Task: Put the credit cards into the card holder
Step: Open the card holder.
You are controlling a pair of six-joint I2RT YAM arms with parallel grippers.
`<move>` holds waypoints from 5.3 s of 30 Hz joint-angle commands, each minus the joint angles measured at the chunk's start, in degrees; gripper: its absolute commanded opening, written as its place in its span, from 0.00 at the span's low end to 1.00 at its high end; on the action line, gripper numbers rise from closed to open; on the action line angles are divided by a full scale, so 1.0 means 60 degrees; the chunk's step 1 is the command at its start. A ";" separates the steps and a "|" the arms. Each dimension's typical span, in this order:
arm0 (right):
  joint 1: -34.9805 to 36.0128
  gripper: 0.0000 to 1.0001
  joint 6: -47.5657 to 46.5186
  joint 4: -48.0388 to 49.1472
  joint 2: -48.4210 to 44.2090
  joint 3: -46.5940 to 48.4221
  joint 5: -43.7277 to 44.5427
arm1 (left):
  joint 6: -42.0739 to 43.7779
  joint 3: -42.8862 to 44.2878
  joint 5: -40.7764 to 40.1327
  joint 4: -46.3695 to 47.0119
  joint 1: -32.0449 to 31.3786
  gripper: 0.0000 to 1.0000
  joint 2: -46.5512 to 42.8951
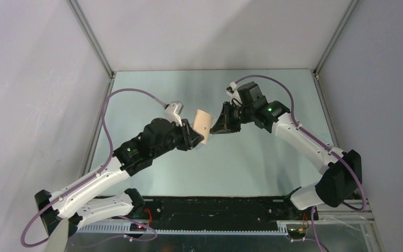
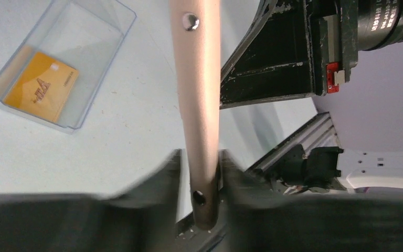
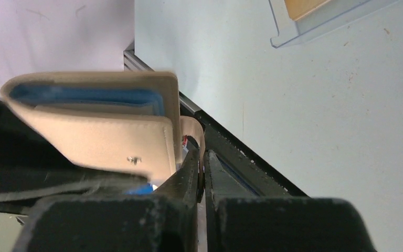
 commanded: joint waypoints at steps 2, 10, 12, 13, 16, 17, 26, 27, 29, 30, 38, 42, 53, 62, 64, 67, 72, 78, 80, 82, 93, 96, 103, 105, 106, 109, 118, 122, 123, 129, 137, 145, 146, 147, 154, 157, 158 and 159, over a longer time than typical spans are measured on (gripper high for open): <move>-0.0397 0.00 -0.0379 -0.0622 -0.0907 0.0383 -0.0282 | -0.0499 -0.0111 -0.0208 0.0367 0.0286 0.82 0.0039; -0.1319 0.00 -0.2085 -0.3608 -0.2504 0.0323 0.0768 | -0.0612 0.0192 0.0398 0.0355 0.0551 1.00 0.0914; -0.1384 0.00 -0.2255 -0.3740 -0.2704 0.0222 0.0360 | -0.0497 0.0437 0.0928 0.0374 0.0544 1.00 0.1305; -0.1396 0.00 -0.2308 -0.3697 -0.2775 0.0131 -0.0058 | -0.0437 0.0508 0.1239 0.0376 0.0547 1.00 0.1527; -0.1404 0.00 -0.2629 -0.3593 -0.2763 0.0018 -0.0931 | -0.0221 0.0766 0.1687 0.0376 0.0549 1.00 0.1879; -0.1419 0.00 -0.2707 -0.3576 -0.2709 0.0003 -0.1420 | -0.0046 0.0782 0.1897 0.0385 0.0548 1.00 0.1918; -0.1439 0.00 -0.3896 -0.3629 -0.2490 -0.0180 -0.3851 | 0.1030 0.0418 0.2873 0.0631 0.0551 0.99 0.1673; -0.1431 0.00 -0.4067 -0.3600 -0.2463 -0.0222 -0.4075 | 0.1068 0.0286 0.2921 0.0742 0.0549 0.99 0.1625; -0.1418 0.00 -0.4308 -0.3603 -0.2349 -0.0273 -0.4712 | 0.1231 0.0110 0.3145 0.0924 0.0571 0.99 0.1391; -0.1393 0.00 -0.4375 -0.3553 -0.2298 -0.0267 -0.5145 | 0.1405 0.0052 0.3401 0.1010 0.0568 0.99 0.1337; -0.1016 0.00 -0.4482 -0.3204 -0.2214 -0.0276 -0.6347 | 0.3923 -0.0625 0.4683 0.1625 0.0563 1.00 0.0561; -0.0727 0.00 -0.4537 -0.3207 -0.2210 -0.0278 -0.6691 | 0.5933 -0.1598 0.6077 0.3180 0.0569 1.00 -0.0215; -0.0097 0.00 -0.4091 -0.2541 -0.2167 -0.0279 -0.7953 | 0.8093 -0.1704 0.8884 0.4815 0.0545 0.99 0.0085; 0.0213 0.00 -0.3886 -0.2345 -0.2066 -0.0268 -0.7997 | 0.8412 -0.0519 1.0271 0.5206 0.0055 0.92 0.1767; 0.0216 0.00 -0.3920 -0.2357 -0.2050 -0.0278 -0.8016 | 0.8428 -0.0439 1.0259 0.5279 -0.0051 0.90 0.1926; 0.0222 0.00 -0.3955 -0.2395 -0.2035 -0.0279 -0.8084 | 0.8419 -0.0487 1.0077 0.5366 -0.0136 0.90 0.1980; 0.0122 0.00 -0.4201 -0.2629 -0.2009 -0.0280 -0.8065 | 0.8357 -0.0584 1.0387 0.5556 -0.0260 0.86 0.1863; -0.0257 0.00 -0.4321 -0.2708 -0.2021 -0.0280 -0.8014 | 0.8001 -0.0701 1.0902 0.5592 -0.0433 0.37 0.1702; -0.0374 0.00 -0.4294 -0.2671 -0.2046 -0.0279 -0.7974 | 0.7869 -0.0813 1.0945 0.5586 -0.0434 0.24 0.1650; -0.0451 0.00 -0.4245 -0.2628 -0.2059 -0.0276 -0.7883 | 0.7767 -0.0851 1.0978 0.5592 -0.0438 0.06 0.1660; -0.1812 0.81 -0.4664 -0.3410 -0.3196 -0.0272 -0.4519 | 0.6039 -0.1346 0.8984 0.5578 -0.0205 0.00 0.1125; -0.2510 0.89 -0.4754 -0.3312 -0.3823 -0.0480 -0.4264 | 0.5276 -0.1499 0.8570 0.5572 0.0003 0.00 0.0768; -0.2857 0.99 -0.4858 -0.2825 -0.4294 -0.1165 -0.5091 | 0.4359 -0.1432 0.8224 0.5578 0.0366 0.00 0.0003; -0.2621 0.99 -0.4843 -0.2658 -0.4231 -0.1223 -0.5317 | 0.4157 -0.1261 0.8302 0.5578 0.0378 0.00 -0.0073; -0.2528 0.99 -0.4833 -0.2541 -0.4206 -0.1228 -0.5413 | 0.3927 -0.1212 0.8316 0.5578 0.0392 0.00 -0.0076; -0.1927 0.99 -0.4660 -0.2183 -0.4022 -0.1231 -0.5428 | 0.3490 -0.0981 0.8434 0.5579 0.0414 0.00 -0.0020; -0.0379 0.82 -0.3972 -0.1142 -0.3292 -0.1257 -0.4766 | 0.2563 -0.0377 0.8545 0.5576 0.0470 0.00 0.0501; -0.0645 0.23 -0.3509 -0.0829 -0.2878 -0.1387 -0.5270 | 0.2756 -0.0327 0.8217 0.5577 0.0541 0.37 0.0506; -0.0705 0.15 -0.3271 -0.0666 -0.2856 -0.1397 -0.5420 | 0.2713 -0.0358 0.7979 0.5563 0.0575 0.65 0.0484; -0.1541 0.00 -0.2372 -0.0032 -0.2859 -0.1514 -0.6186 | 0.2426 -0.1135 0.6109 0.5172 0.1027 0.99 -0.0405; -0.2515 0.00 -0.1774 0.0534 -0.3072 -0.1823 -0.7384 | 0.1160 -0.2060 0.5970 0.5100 0.1663 0.99 -0.0870; -0.2595 0.00 -0.1446 0.0876 -0.3106 -0.1825 -0.7579 | 0.1216 -0.2238 0.6167 0.5117 0.1664 0.94 -0.0356; -0.2596 0.00 -0.1462 0.0862 -0.3123 -0.1829 -0.7528 | 0.1210 -0.2253 0.6108 0.5128 0.1665 0.94 -0.0342; -0.2603 0.00 -0.1465 0.0860 -0.3129 -0.1824 -0.7510 | 0.1210 -0.2251 0.6113 0.5147 0.1663 0.94 -0.0299; -0.2612 0.00 -0.1482 0.0823 -0.3065 -0.1824 -0.7470 | 0.1278 -0.2242 0.6141 0.5174 0.1591 0.93 -0.0133; -0.2611 0.00 -0.1567 0.0748 -0.3042 -0.1831 -0.7436 | 0.1263 -0.2183 0.6285 0.5224 0.1469 0.92 -0.0081; -0.2611 0.00 -0.1591 0.0715 -0.3028 -0.1832 -0.7435 | 0.1243 -0.2164 0.6326 0.5274 0.1441 0.92 -0.0069; -0.2611 0.00 -0.1638 0.0650 -0.3018 -0.1832 -0.7412 | 0.1228 -0.2128 0.6375 0.5294 0.1375 0.92 -0.0067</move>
